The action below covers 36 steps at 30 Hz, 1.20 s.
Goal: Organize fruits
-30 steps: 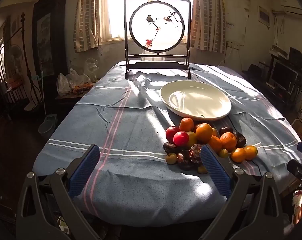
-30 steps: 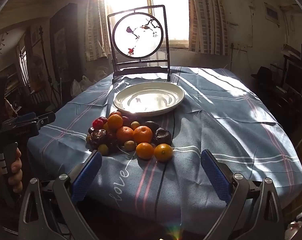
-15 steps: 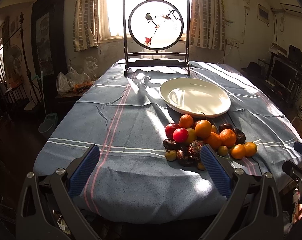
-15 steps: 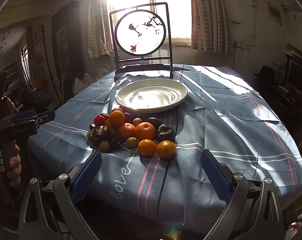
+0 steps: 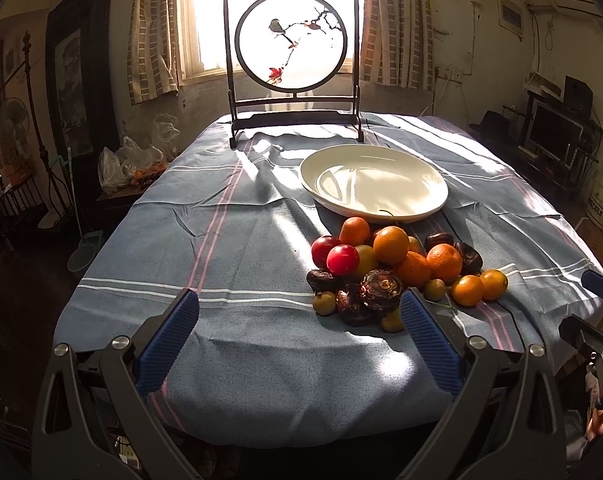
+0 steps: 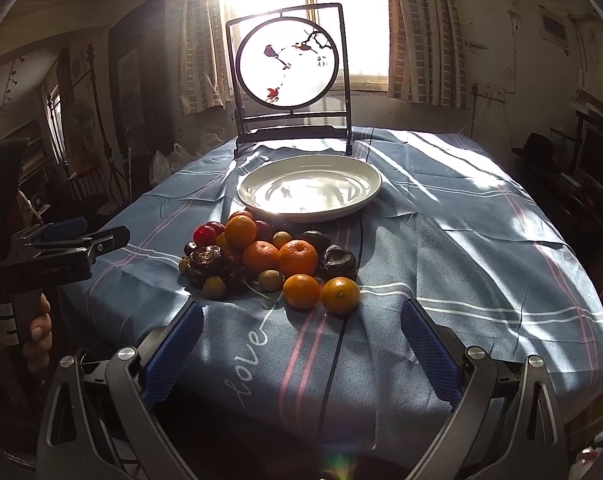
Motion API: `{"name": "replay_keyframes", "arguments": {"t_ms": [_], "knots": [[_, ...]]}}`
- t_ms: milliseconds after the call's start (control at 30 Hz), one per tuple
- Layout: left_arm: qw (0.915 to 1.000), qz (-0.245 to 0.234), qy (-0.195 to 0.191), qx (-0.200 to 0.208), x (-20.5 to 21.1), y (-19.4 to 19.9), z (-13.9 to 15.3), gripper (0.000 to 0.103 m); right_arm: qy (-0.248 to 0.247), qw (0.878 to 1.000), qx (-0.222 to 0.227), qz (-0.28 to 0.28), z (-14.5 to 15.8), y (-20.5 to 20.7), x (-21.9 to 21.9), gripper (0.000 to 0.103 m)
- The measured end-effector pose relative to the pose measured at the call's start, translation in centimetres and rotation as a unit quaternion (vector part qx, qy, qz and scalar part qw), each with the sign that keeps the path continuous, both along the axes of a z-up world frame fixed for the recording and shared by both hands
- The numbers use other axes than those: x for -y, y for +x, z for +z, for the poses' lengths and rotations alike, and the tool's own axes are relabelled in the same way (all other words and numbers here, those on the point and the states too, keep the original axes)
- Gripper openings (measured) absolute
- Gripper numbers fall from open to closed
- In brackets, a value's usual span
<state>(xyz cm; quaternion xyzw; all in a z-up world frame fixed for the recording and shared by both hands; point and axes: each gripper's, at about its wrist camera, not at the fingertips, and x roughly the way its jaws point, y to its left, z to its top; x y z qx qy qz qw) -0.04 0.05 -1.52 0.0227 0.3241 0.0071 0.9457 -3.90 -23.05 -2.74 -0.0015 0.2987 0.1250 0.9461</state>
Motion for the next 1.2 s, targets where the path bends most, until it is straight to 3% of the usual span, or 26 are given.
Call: {"name": "replay_keyframes", "arguments": {"t_ms": [67,233,567,1200], "knots": [[1.0,0.004,0.001,0.002,-0.1,0.0,-0.1,0.098,-0.001,1.0,0.0,0.001,0.0,-0.1,-0.1,0.099],[0.9991,0.007,-0.042,-0.003,-1.2,0.1,0.0,0.098,0.001,1.0,-0.005,-0.001,-0.2,0.0,0.0,0.099],[0.9999,0.007,-0.013,-0.004,-0.8,0.2,0.0,0.098,-0.001,1.0,-0.009,0.003,-0.5,0.1,-0.3,0.099],[0.9999,0.009,-0.008,0.002,-1.2,-0.1,0.3,0.098,-0.003,1.0,-0.006,0.003,-0.5,0.0,-0.6,0.099]]}}
